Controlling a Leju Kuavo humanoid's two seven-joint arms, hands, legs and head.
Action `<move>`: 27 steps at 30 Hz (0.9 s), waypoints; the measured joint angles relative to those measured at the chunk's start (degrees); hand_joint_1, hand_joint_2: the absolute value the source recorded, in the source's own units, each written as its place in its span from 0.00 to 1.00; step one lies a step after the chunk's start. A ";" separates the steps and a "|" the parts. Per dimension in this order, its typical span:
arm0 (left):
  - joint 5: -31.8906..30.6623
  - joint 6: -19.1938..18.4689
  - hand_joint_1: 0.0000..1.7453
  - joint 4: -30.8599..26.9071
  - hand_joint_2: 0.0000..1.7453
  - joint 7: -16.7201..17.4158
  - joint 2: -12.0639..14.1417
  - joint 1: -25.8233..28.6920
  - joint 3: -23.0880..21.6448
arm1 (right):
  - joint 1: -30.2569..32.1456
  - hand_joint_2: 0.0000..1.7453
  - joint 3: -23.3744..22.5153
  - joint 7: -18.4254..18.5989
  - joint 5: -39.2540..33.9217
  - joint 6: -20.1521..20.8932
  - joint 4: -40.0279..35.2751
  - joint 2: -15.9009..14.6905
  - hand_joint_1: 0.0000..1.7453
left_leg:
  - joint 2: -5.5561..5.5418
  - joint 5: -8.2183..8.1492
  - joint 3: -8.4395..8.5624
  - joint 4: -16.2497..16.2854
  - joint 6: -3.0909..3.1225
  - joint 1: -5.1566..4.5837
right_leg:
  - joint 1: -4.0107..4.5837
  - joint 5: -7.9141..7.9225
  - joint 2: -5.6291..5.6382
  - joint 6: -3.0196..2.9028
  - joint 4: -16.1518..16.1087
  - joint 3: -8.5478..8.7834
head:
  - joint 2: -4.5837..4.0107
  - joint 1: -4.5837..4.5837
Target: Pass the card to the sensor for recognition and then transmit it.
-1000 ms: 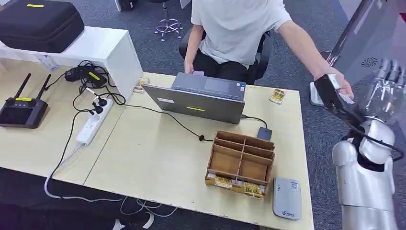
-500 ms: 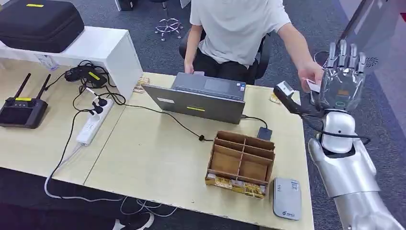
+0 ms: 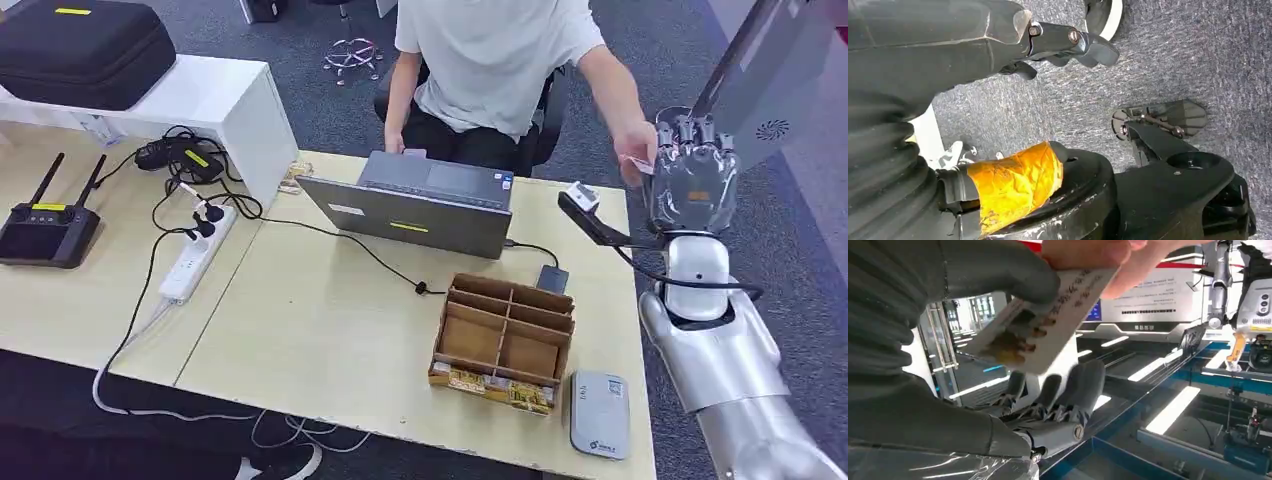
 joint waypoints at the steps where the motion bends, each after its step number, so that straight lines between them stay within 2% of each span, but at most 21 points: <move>1: 0.00 -0.04 0.00 0.00 1.00 0.00 -0.02 0.00 0.13 | 0.03 1.00 -0.17 -0.26 0.00 0.17 -0.13 0.00 1.00 | 0.00 0.00 0.00 0.00 0.00 0.00 | 0.00 0.00 0.00 0.00 0.00 0.00 | 0.00 0.00; 16: 0.21 -0.52 0.00 0.00 1.00 -0.11 -0.11 -0.05 0.55 | 0.30 1.00 -0.76 -0.96 0.02 0.87 -2.14 0.07 1.00 | 0.00 0.00 -0.02 0.00 0.00 0.00 | 0.00 0.00 0.00 0.00 0.00 -0.02 | 0.00 0.00; 23: 2.05 -2.08 0.00 0.00 1.00 0.09 -0.33 -0.14 2.54 | 0.33 1.00 -0.81 -1.64 0.02 0.81 -2.49 0.13 1.00 | 0.00 0.00 -0.02 0.00 0.00 0.00 | 0.00 0.00 0.01 0.01 -0.01 -0.02 | 0.00 0.00; 27: 2.23 -1.70 0.00 0.00 1.00 0.35 -0.65 -0.24 3.67 | 2.01 1.00 -1.01 -2.19 0.02 -0.51 -4.33 0.15 1.00 | 0.00 0.00 -0.01 0.00 0.00 0.01 | 0.00 0.00 0.01 0.00 -0.02 -0.04 | 0.00 0.00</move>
